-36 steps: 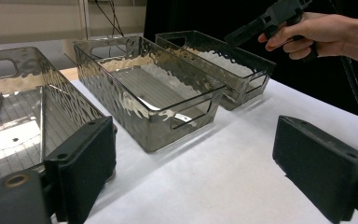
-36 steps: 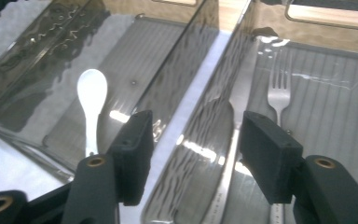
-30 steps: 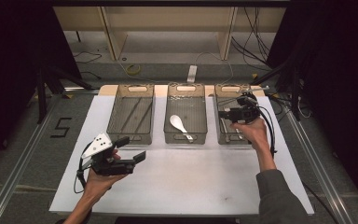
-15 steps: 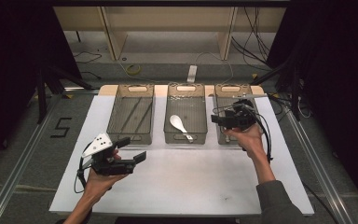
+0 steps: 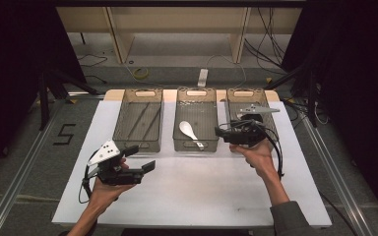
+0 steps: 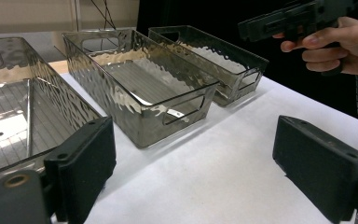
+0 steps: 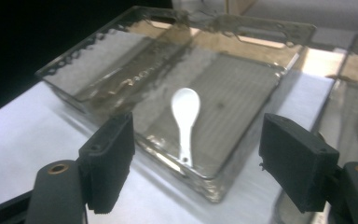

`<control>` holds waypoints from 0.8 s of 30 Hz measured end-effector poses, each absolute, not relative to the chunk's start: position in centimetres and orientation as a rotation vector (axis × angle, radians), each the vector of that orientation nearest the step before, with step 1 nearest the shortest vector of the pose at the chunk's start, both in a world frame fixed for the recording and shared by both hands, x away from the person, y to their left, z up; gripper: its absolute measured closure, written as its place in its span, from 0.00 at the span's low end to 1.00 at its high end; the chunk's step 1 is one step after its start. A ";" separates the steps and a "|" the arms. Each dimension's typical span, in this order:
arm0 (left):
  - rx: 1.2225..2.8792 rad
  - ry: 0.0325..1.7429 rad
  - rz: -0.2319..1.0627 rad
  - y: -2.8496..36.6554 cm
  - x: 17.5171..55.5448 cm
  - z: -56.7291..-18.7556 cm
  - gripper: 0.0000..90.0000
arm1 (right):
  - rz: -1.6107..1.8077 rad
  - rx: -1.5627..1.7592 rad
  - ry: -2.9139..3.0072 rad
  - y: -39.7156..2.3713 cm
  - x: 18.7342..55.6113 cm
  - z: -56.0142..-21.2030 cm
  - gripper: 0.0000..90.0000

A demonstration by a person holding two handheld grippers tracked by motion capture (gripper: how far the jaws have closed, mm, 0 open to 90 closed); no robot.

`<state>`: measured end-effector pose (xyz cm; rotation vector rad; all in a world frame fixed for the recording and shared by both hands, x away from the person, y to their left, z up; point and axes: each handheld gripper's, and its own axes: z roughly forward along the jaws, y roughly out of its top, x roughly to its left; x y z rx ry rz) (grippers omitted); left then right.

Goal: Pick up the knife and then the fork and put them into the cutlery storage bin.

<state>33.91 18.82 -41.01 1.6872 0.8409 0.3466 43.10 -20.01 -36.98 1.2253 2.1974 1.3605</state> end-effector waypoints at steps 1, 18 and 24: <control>1.687 0.841 0.346 18.8 33.9 -41.0 0.14 | 1.375 1.215 2.196 -19.9 42.8 -37.0 0.31; 1.707 0.832 0.332 18.6 33.8 -41.1 0.14 | 1.472 1.138 2.194 -19.8 38.6 -39.0 0.30; 1.709 0.832 0.327 18.6 33.9 -41.1 0.14 | 1.498 1.094 2.178 -19.9 37.6 -39.1 0.30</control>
